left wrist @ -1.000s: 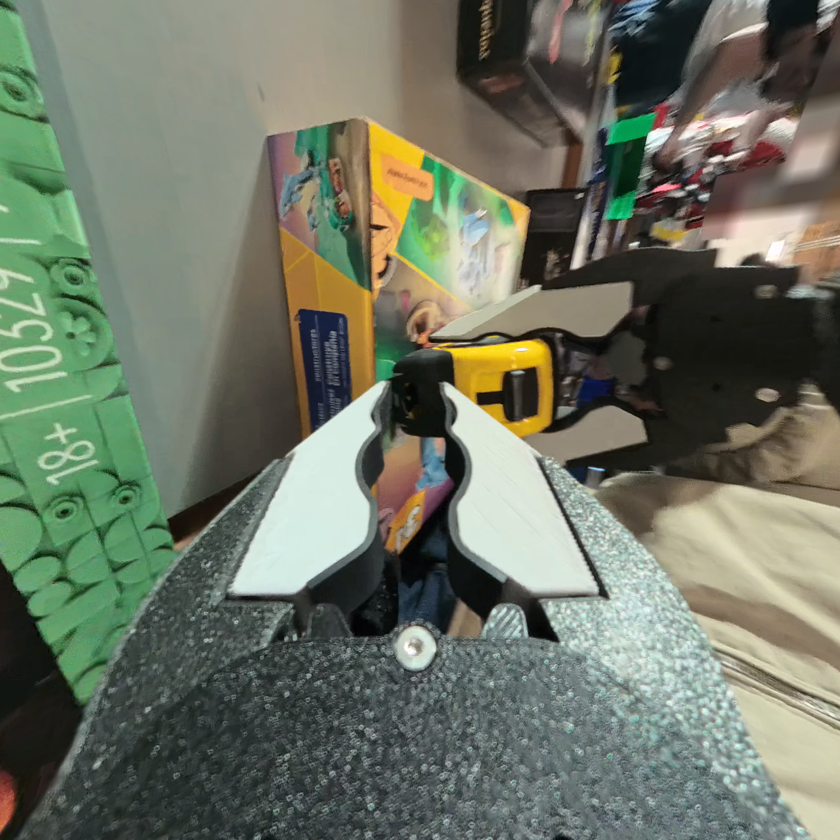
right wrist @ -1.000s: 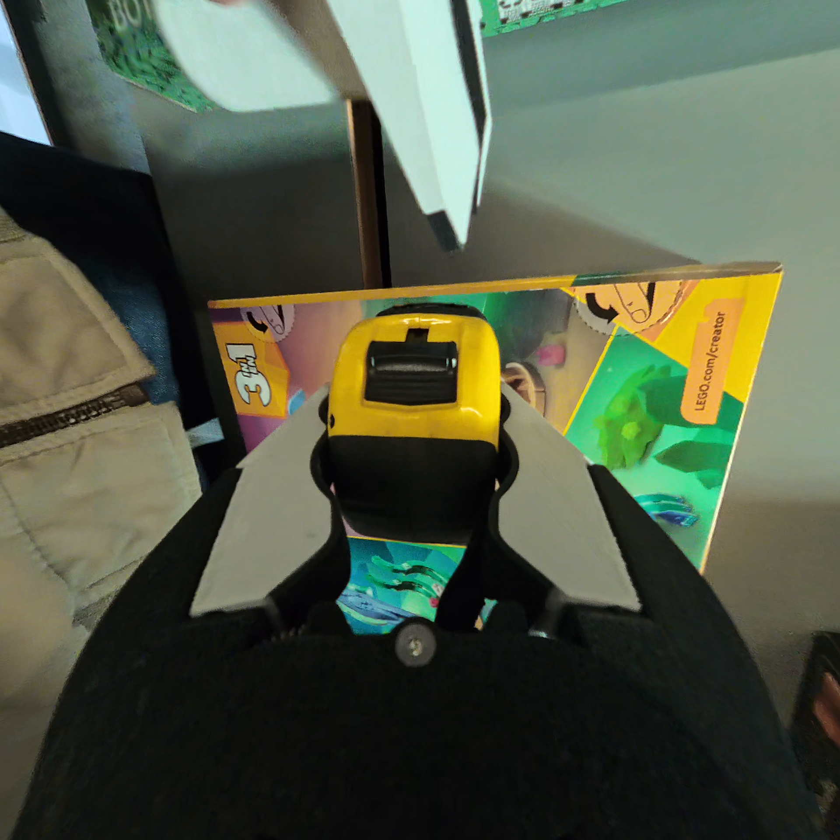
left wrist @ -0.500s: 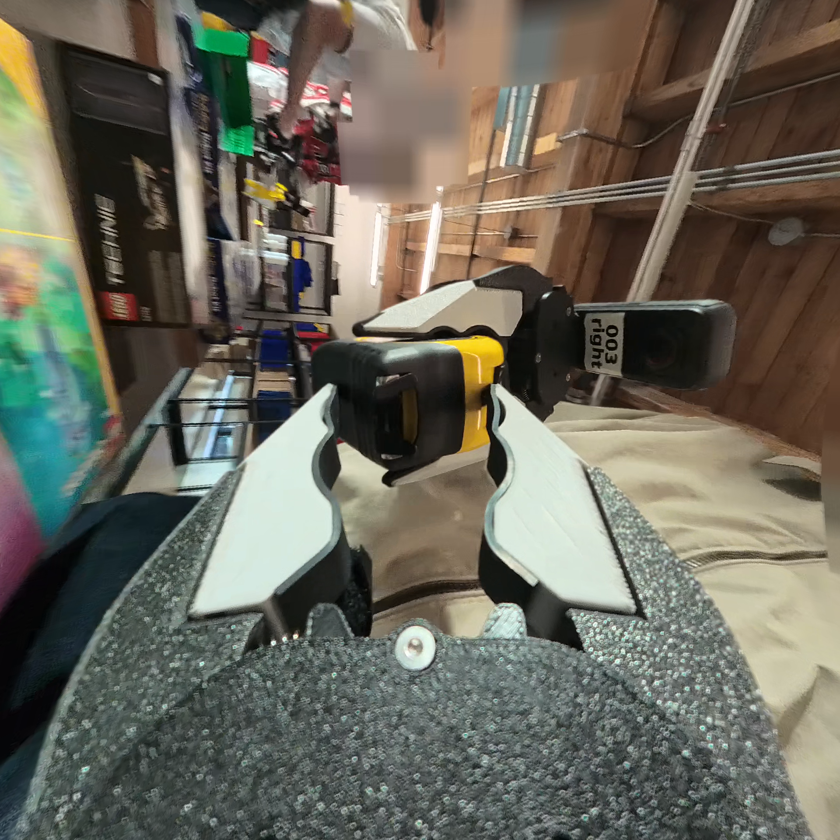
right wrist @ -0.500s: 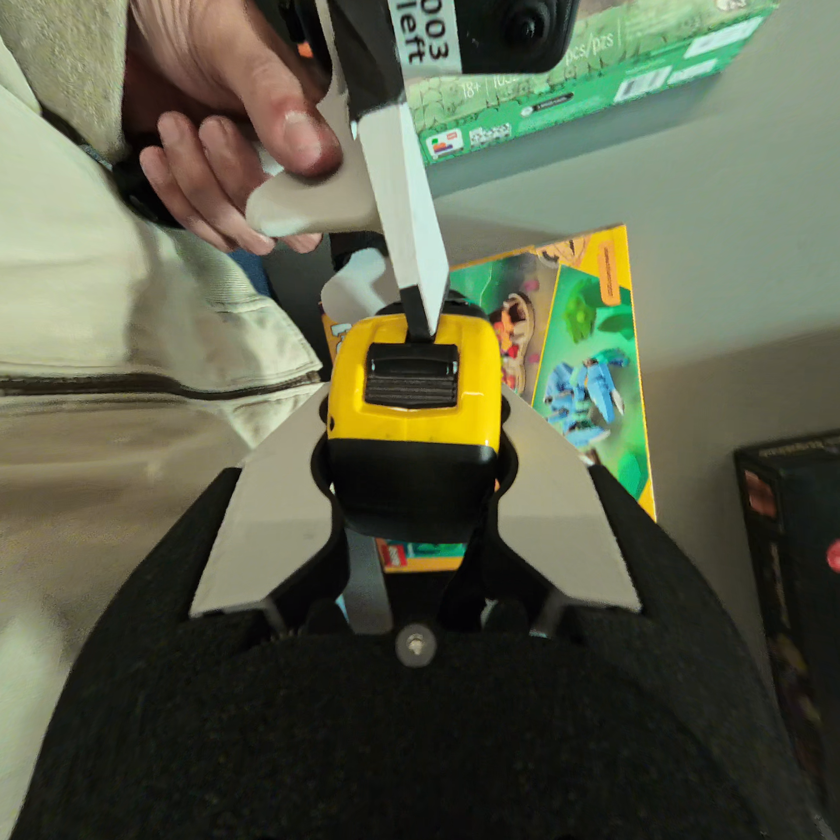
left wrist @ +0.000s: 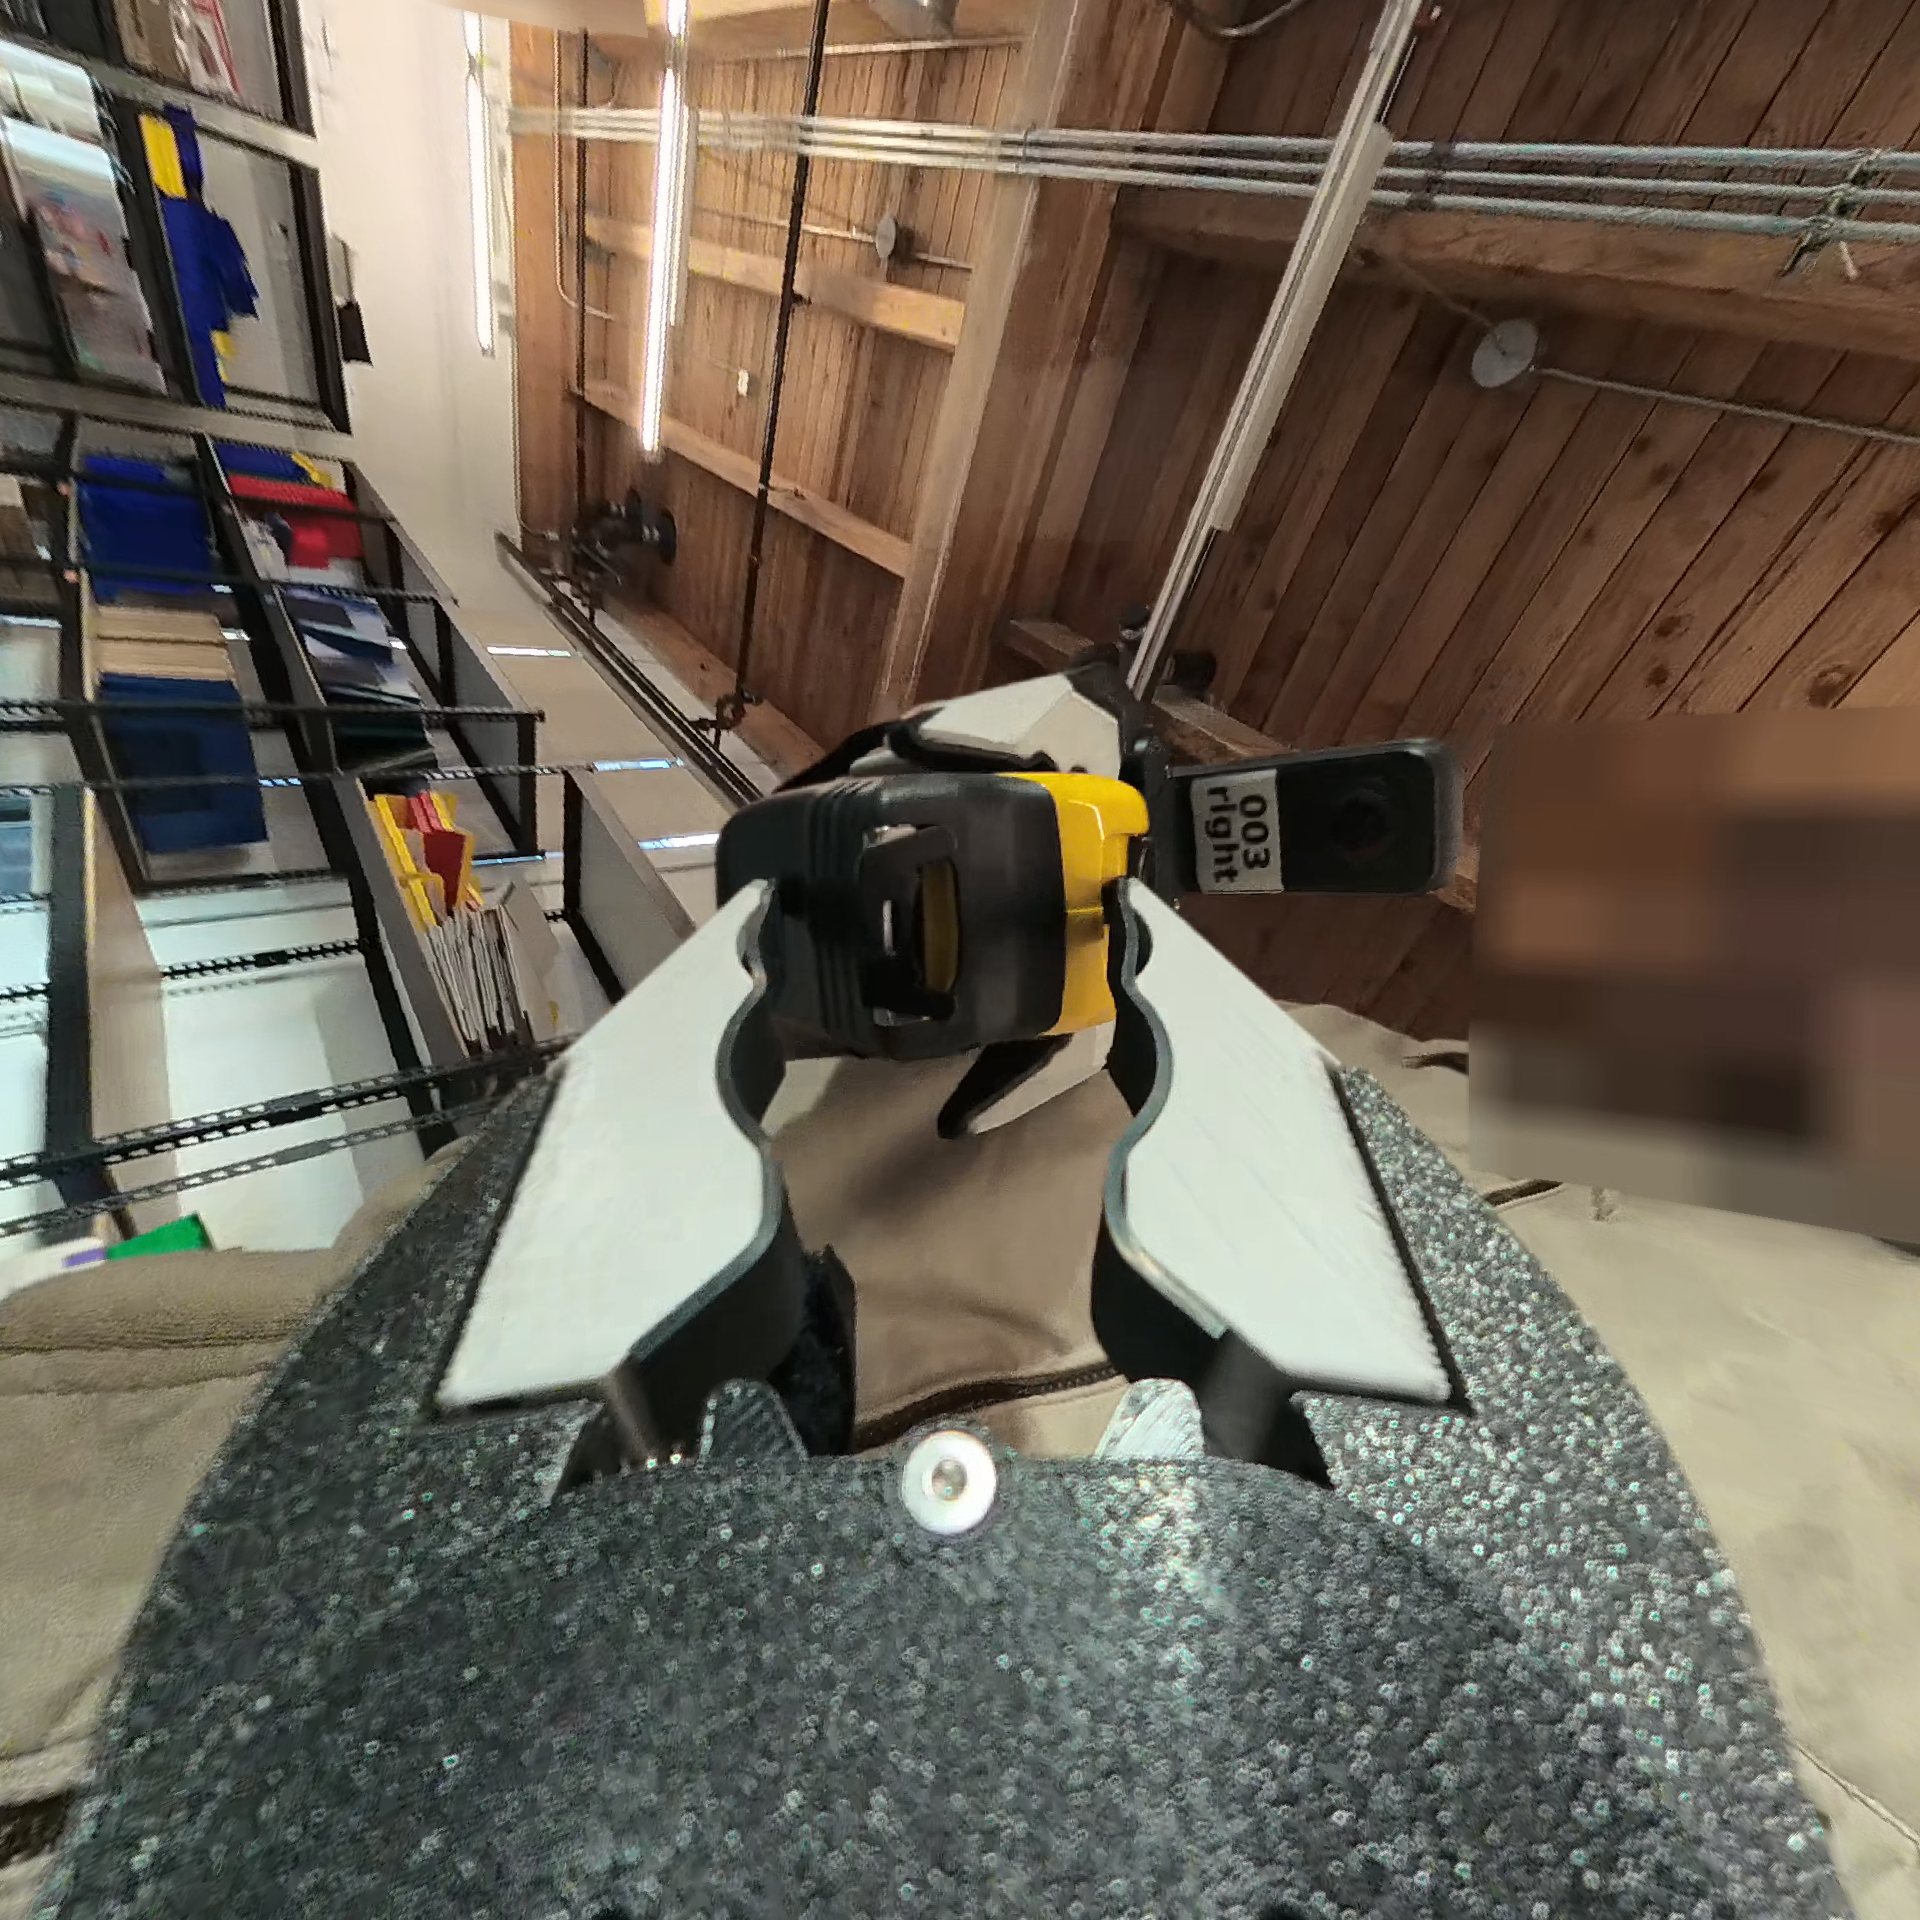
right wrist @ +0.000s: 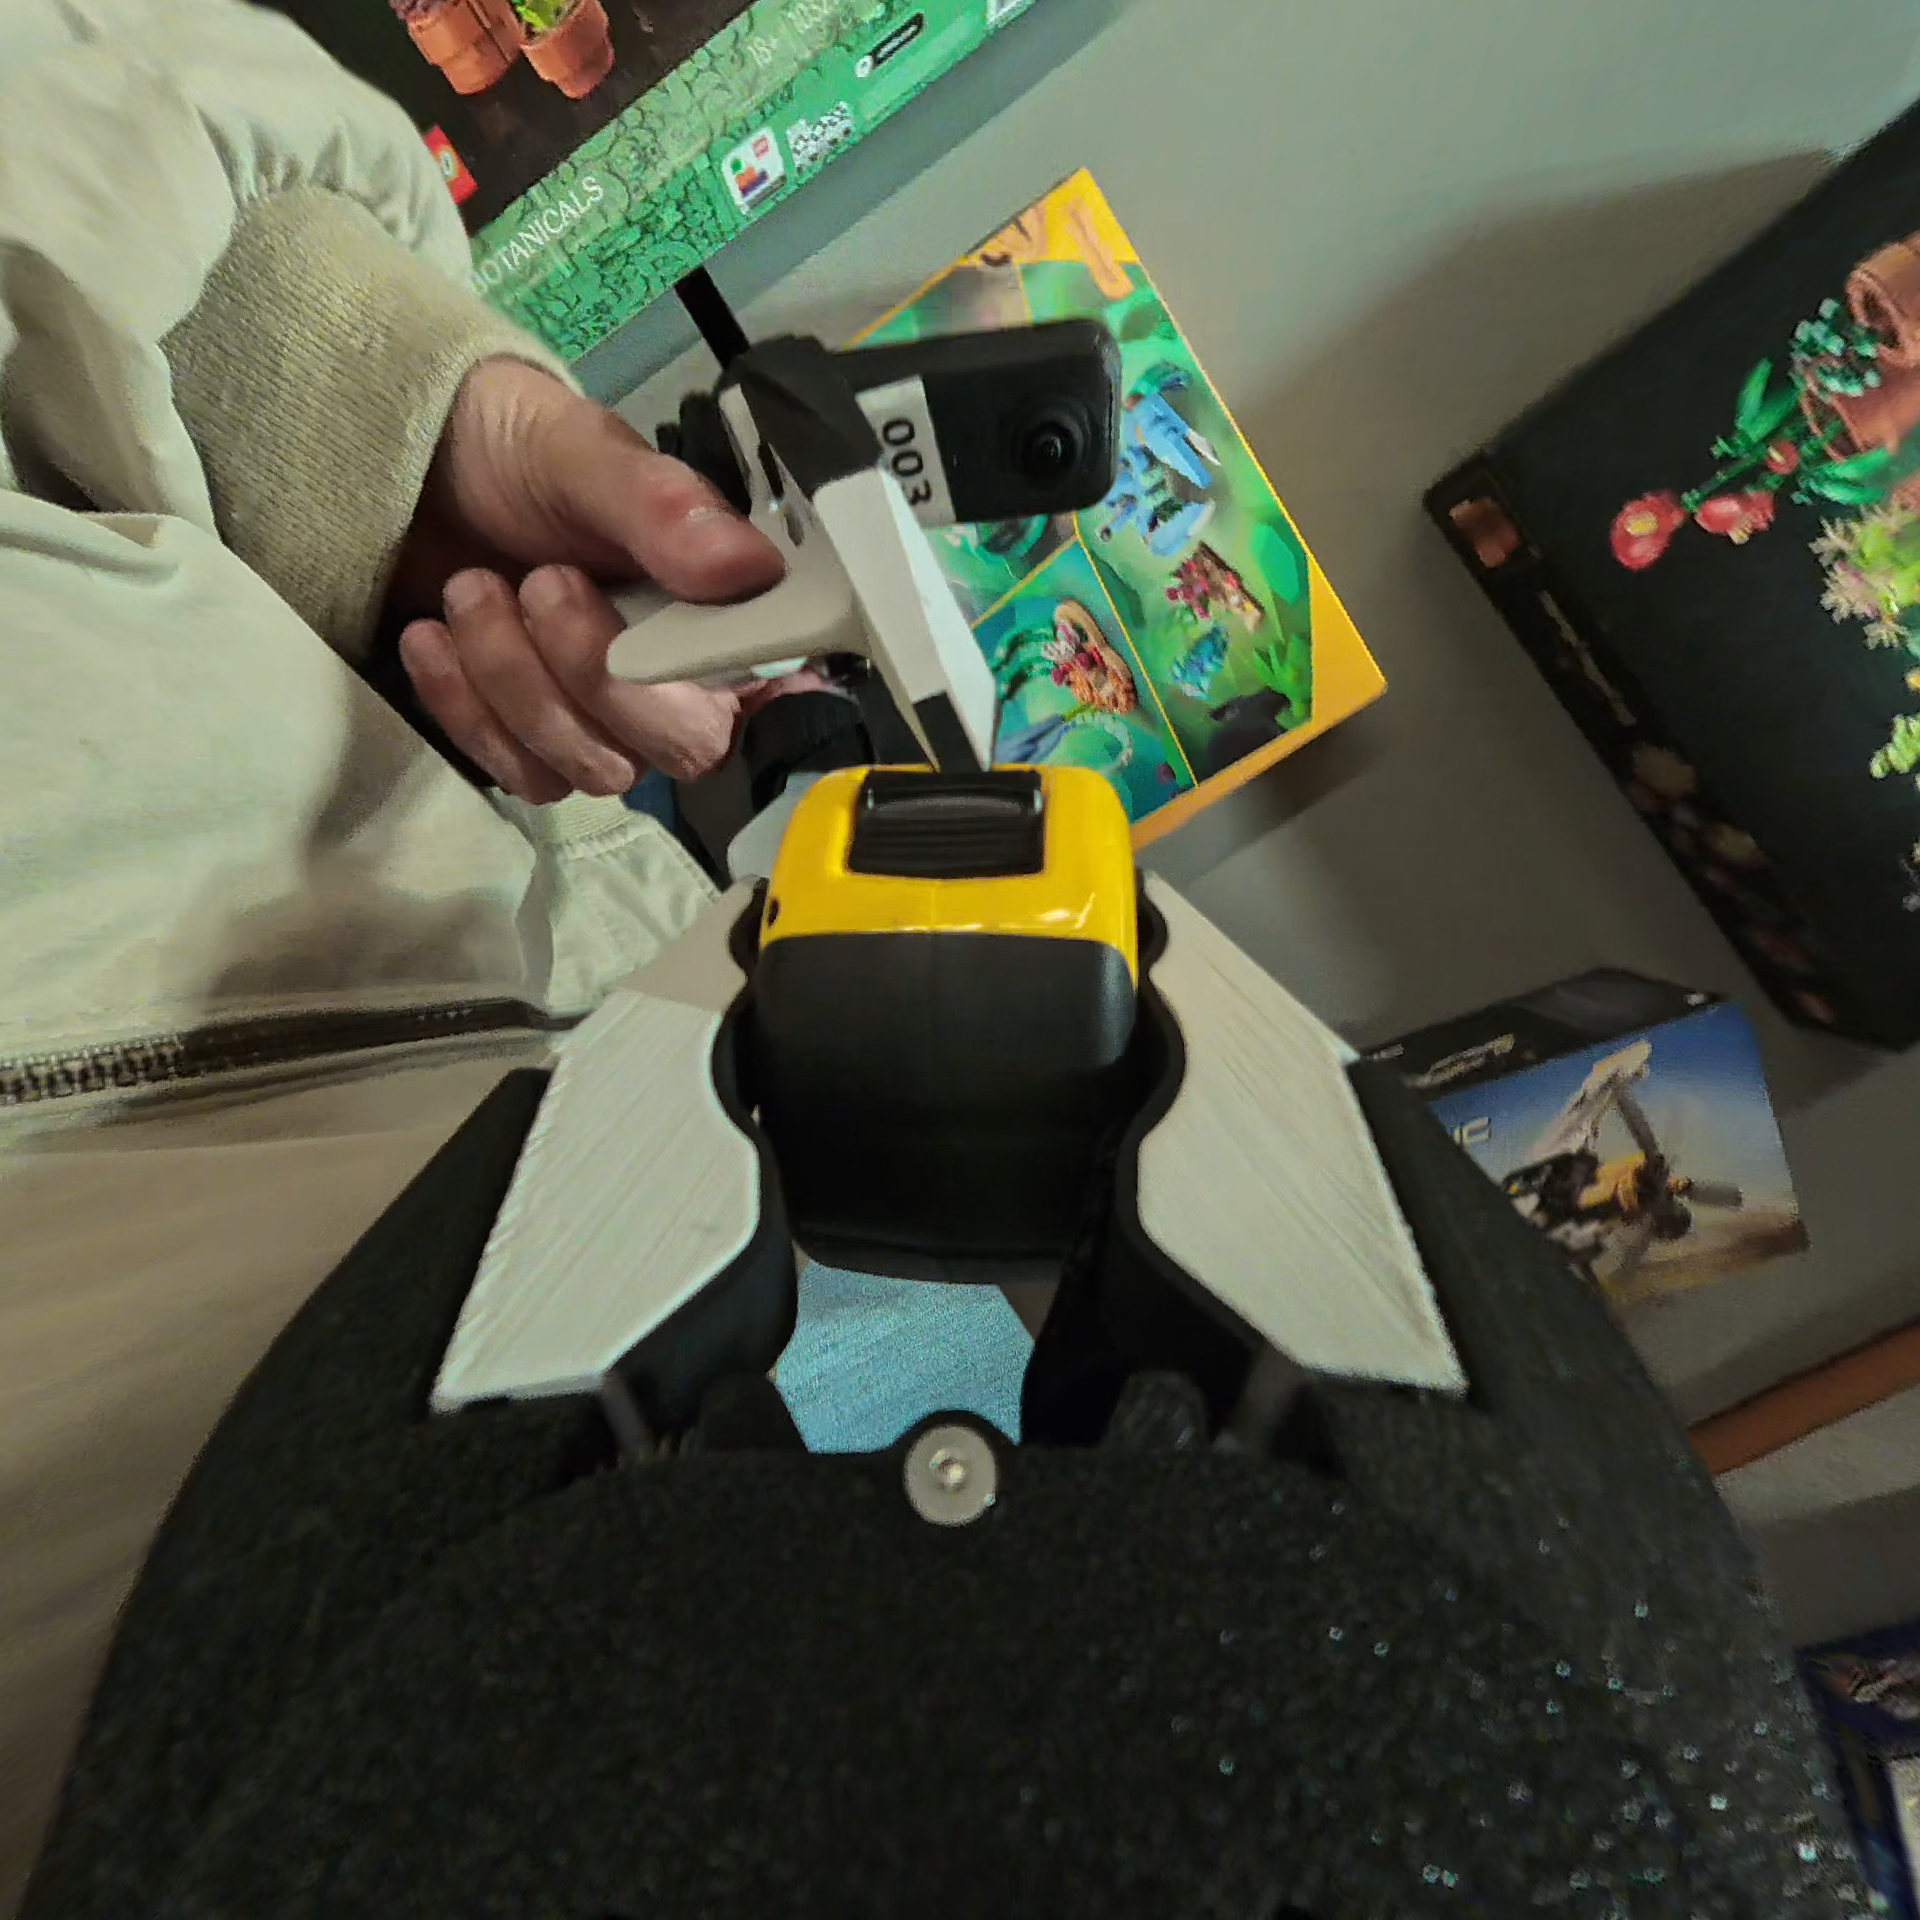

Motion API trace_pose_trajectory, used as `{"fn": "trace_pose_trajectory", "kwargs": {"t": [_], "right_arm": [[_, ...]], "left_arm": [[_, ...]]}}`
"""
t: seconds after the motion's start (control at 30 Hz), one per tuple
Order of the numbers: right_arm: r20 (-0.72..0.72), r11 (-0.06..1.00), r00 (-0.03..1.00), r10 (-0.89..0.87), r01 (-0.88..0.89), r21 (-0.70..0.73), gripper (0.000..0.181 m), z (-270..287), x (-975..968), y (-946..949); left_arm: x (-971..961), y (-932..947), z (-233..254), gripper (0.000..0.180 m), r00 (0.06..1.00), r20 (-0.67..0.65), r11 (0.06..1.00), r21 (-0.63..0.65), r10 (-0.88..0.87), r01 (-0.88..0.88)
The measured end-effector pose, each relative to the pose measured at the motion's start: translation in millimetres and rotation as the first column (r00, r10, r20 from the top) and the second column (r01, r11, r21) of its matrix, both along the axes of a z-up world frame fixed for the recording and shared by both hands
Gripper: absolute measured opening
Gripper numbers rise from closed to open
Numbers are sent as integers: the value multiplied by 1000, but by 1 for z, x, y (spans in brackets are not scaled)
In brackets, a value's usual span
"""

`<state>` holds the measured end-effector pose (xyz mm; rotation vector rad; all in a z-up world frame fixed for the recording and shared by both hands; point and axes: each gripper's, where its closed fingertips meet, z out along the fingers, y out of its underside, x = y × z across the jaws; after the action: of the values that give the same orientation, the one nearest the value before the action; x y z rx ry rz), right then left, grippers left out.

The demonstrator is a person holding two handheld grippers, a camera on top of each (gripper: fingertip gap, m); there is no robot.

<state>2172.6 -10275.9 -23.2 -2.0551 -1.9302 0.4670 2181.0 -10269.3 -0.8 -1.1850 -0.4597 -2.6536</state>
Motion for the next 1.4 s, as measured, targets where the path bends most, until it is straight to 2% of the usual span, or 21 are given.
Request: {"fn": "trace_pose_trajectory", "kwargs": {"t": [0.1,0.23,0.27,0.3,0.4,0.5,0.63,0.87,0.97,1.1,1.17,1.27,1.4], "right_arm": [[-76,998,996,-55,54,-8,72,8,42,-6],[-66,991,989,-133,133,-10,86,3,115,-13],[-69,990,988,-139,138,-19,85,0,129,-17],[-73,990,988,-136,134,-35,76,-4,141,-22],[-77,990,988,-136,138,24,68,-13,174,-19],[-166,984,971,-175,178,7,65,-13,194,-10],[-134,992,984,-121,126,31,65,-33,210,12],[-199,998,978,-67,67,-7,64,-92,207,94],[-158,997,984,-77,76,-15,64,-123,206,138],[-150,987,979,-136,121,-104,64,-154,206,189],[-127,991,989,-75,60,-121,64,-161,209,201],[-70,980,991,114,-124,-158,64,-165,215,200],[-9,899,926,379,-370,-233,64,-180,228,186]], "left_arm": [[43,-1,2,62,999,32,1000,-12,-1,1],[95,-7,-2,61,998,62,999,-40,15,-13],[108,-9,-5,61,999,52,999,-46,10,-7],[123,-10,-9,61,999,46,998,-64,10,-7],[154,-6,-22,60,999,5,994,-106,37,-36],[174,3,-26,60,997,-12,986,-150,78,-79],[187,26,-45,60,981,-160,971,-193,109,-140],[182,108,-98,58,873,-478,978,-116,96,-171],[178,152,-127,56,837,-543,978,-123,75,-167],[177,203,-157,56,810,-586,969,-177,37,-172],[177,213,-162,56,797,-603,963,-185,45,-194],[179,206,-166,56,808,-580,937,-216,103,-275],[186,183,-181,56,794,-575,861,-286,197,-420]]}}
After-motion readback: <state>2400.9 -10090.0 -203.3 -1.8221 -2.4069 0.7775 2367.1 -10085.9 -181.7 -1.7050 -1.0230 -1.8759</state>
